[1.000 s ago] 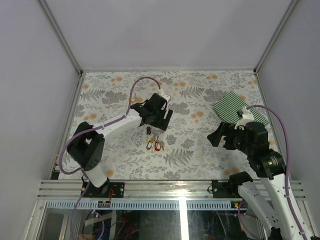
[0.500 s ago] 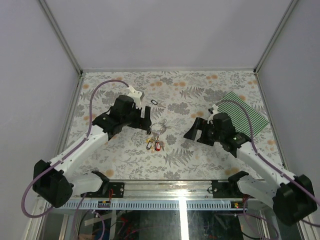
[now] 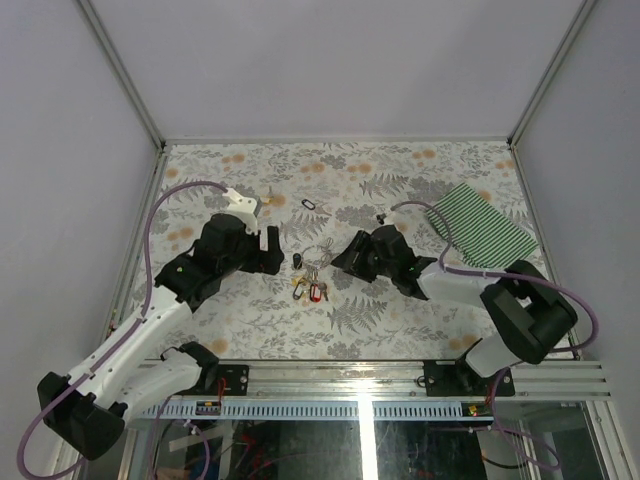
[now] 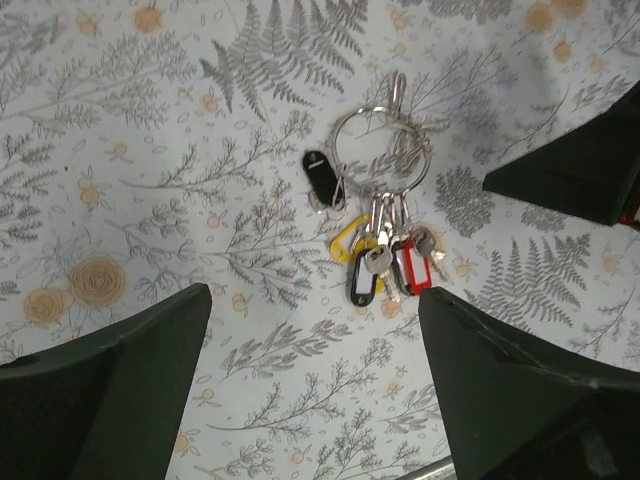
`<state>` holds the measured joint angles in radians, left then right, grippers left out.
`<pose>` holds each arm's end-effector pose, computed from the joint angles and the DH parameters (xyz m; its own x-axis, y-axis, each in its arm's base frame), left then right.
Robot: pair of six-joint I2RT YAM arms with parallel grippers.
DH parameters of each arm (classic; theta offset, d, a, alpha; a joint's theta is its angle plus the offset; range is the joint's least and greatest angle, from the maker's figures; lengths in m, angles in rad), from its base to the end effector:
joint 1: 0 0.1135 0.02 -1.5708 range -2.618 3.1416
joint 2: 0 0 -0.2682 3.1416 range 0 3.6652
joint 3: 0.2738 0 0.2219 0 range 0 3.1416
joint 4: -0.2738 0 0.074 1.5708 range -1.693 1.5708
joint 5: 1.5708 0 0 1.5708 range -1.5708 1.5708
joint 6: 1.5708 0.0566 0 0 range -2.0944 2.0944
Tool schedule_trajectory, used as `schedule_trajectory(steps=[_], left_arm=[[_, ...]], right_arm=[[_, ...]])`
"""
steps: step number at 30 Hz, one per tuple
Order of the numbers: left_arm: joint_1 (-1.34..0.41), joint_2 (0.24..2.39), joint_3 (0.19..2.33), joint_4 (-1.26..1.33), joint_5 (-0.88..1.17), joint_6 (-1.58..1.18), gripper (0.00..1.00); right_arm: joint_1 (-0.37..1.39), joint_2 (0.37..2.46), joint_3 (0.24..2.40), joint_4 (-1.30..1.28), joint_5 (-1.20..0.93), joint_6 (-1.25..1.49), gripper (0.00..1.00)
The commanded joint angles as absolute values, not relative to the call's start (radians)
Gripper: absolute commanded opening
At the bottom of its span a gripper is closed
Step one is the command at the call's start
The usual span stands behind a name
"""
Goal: Put the keys on the keyring
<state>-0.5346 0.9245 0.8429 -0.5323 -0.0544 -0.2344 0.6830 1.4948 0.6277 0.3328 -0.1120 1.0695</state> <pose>0.1590 -0.0906 0.2948 -0.5914 0.0807 -0.8023 0.3425 0.9259 -0.1594 0.2254 0.1915 0.1905 -0.8053 0.4683 -0.3637 0.0092 0.6231 0.7821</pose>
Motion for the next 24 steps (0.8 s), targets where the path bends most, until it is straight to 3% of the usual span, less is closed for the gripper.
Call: schedule_trajectory(steps=[1, 24], left_arm=[[-0.531, 0.913, 0.807, -0.546, -0.088, -0.247, 0.88], [-0.547, 0.929, 0.787, -0.525, -0.100, -0.249, 0.89]], right_arm=[[0.726, 1.594, 0.705, 0.501, -0.001, 1.171, 0.53], [0.782, 1.843, 0.771, 0.609, 0.070, 1.350, 0.39]])
